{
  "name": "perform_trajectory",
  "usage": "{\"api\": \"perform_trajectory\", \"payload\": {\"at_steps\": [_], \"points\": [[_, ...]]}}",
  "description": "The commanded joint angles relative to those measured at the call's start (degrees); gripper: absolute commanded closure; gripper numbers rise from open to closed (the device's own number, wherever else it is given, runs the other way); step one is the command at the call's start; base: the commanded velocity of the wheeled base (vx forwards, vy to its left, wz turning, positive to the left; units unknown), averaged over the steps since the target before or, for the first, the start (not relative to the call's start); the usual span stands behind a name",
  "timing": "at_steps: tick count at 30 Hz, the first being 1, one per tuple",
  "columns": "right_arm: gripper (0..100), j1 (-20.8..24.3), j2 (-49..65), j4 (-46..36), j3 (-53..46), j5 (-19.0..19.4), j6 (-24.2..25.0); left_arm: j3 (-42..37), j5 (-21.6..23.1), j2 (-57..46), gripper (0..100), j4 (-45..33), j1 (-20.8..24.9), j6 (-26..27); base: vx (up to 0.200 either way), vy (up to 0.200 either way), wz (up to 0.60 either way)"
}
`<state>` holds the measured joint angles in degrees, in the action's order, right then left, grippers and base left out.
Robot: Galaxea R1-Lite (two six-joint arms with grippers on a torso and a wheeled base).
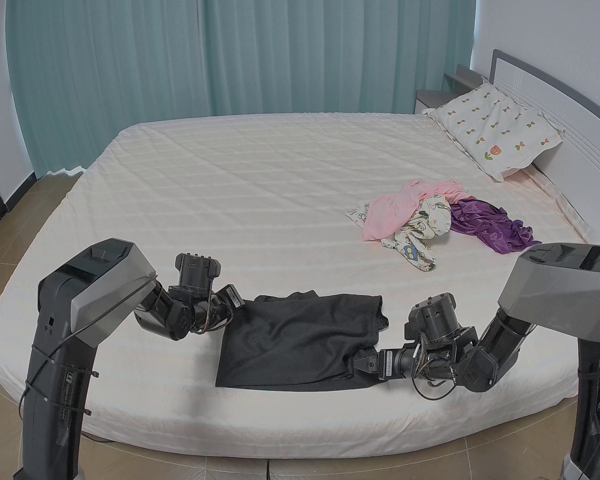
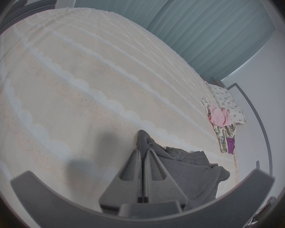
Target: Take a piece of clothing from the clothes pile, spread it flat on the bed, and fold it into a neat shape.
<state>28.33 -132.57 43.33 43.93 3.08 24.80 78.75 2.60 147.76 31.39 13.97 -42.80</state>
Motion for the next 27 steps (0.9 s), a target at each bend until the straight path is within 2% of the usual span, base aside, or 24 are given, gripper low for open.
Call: {"api": "perform_trajectory", "payload": {"at_steps": [1, 7, 14, 19, 23, 27], "points": [[0, 1.11, -1.20, -3.51, 4.84, -2.47, -2.91, -0.09, -0.05, 0.07, 100, -0.01, -0.08, 0.00, 0.000, 0.000, 0.00], [0, 1.29, -4.62, -7.82, 10.56, -4.75, -7.04, 0.00, -0.14, 0.16, 100, -0.01, 0.00, 0.00, 0.000, 0.000, 0.00], [0, 2.08, -7.52, -8.52, 14.42, -5.46, -8.01, 0.00, -0.14, 0.16, 100, -0.01, 0.00, 0.00, 0.000, 0.000, 0.00], [0, 3.13, -7.26, -8.43, 14.60, -5.98, -8.98, 0.00, -0.14, 0.25, 100, -0.01, 0.00, 0.09, 0.000, 0.000, 0.00], [0, 3.13, -7.26, -7.82, 14.34, -7.48, -11.61, 0.00, -0.14, 0.25, 100, -0.01, 0.00, 0.09, 0.000, 0.000, 0.00], [0, 3.13, -7.17, -7.55, 13.99, -7.39, -13.72, 0.09, -0.14, 0.25, 100, 0.07, 0.00, 0.09, 0.000, 0.000, 0.00]]}}
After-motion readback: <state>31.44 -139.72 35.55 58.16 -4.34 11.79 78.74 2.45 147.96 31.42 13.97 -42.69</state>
